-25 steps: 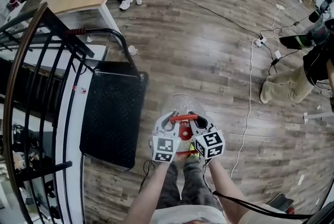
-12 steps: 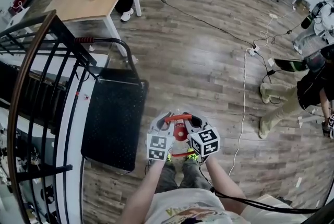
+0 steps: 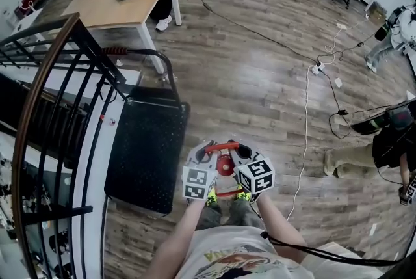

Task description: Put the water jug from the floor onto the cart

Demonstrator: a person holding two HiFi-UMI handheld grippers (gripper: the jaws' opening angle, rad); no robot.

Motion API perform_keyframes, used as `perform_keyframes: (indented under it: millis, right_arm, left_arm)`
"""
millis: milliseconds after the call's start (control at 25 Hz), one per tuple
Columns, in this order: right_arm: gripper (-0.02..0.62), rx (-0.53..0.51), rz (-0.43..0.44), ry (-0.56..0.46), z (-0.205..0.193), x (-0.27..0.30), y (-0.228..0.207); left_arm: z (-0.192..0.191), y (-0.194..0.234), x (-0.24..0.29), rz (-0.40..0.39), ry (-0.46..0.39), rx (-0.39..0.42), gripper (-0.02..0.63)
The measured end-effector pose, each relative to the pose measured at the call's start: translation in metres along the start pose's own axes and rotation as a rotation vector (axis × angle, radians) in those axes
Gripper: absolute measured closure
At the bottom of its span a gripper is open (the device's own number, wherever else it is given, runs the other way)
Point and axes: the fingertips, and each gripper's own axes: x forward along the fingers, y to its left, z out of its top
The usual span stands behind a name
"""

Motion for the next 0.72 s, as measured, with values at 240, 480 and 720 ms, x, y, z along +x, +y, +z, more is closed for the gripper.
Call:
perform_keyframes:
  millis: [240,480,720]
  right_arm:
    - [0.575,-0.021,0.013,-0.014,0.011,0.019,0.021]
    - [0.575,-0.046,0.077,-0.008,0.026,0.051,0.038]
    - [0.575,-0.063,0.172,0.013,0.034,0.09,0.046]
  left_arm:
    - [0.006,0.027,-0.014,0.022,-0.019,0.006,0.569]
    - [0.012,0.062,-0.021,0.086,-0.025,-0.015,0.569]
    - [0.011,0.1,-0.016,0.172,-0.017,-0.038,0.569]
